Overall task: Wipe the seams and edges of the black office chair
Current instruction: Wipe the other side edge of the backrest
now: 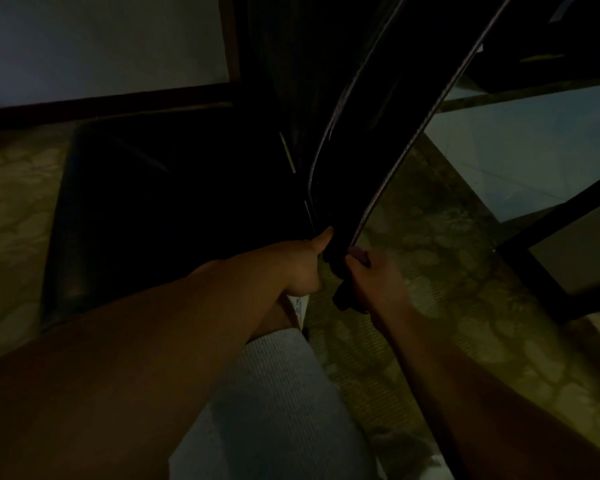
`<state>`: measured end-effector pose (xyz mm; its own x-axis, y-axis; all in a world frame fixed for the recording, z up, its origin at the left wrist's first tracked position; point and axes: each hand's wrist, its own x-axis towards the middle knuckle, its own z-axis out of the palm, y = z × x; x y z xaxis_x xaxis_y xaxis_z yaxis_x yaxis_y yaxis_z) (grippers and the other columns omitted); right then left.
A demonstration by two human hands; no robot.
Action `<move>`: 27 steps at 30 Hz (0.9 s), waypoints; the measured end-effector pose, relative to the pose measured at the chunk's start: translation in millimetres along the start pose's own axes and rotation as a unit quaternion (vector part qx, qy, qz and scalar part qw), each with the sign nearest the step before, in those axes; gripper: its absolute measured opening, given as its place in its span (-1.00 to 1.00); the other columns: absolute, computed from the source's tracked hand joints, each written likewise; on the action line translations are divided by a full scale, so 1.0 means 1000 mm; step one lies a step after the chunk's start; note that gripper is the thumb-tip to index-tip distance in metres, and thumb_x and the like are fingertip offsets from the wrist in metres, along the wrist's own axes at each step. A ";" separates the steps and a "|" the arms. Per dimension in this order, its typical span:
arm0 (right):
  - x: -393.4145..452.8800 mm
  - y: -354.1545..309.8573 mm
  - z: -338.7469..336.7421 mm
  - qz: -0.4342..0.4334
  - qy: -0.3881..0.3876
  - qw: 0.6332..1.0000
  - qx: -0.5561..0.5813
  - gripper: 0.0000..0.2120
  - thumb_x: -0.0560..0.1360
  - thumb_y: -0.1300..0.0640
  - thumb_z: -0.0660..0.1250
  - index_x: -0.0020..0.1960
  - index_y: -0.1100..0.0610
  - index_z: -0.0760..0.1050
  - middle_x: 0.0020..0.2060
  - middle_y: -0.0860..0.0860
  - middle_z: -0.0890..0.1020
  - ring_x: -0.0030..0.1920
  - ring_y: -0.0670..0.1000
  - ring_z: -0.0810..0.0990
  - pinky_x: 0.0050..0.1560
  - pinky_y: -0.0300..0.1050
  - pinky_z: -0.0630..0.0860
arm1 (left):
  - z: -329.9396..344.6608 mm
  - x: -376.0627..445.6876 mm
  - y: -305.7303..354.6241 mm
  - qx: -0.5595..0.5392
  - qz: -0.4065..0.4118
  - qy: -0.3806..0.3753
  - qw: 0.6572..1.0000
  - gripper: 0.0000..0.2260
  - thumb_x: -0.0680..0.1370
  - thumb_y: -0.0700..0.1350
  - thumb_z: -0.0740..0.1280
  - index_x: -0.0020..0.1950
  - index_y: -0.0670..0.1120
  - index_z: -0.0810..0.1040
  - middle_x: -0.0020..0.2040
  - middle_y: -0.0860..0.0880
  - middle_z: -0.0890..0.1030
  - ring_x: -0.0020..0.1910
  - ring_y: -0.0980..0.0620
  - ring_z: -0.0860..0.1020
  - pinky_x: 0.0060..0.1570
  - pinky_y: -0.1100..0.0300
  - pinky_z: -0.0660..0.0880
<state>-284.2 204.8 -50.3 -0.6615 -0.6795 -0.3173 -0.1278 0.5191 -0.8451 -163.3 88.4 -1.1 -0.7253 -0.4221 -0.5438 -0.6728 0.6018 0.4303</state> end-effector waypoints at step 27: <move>0.003 -0.016 -0.003 -0.002 0.031 0.998 -0.052 -0.77 0.57 0.00 0.25 0.06 0.09 0.61 -0.19 0.05 0.65 -0.19 0.06 0.64 -0.27 -0.18 0.48 | 0.000 -0.004 0.004 -0.086 0.044 0.075 0.992 -0.34 0.66 0.00 0.29 0.65 0.15 0.00 0.63 -0.05 0.20 0.54 -0.05 0.28 0.36 0.25 0.24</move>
<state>-286.5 196.6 -36.4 -0.7045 -0.6506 -0.2836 -0.2046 0.5688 -0.7966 -163.4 92.6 2.7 -0.7877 -0.4765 -0.3903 -0.6107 0.5213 0.5961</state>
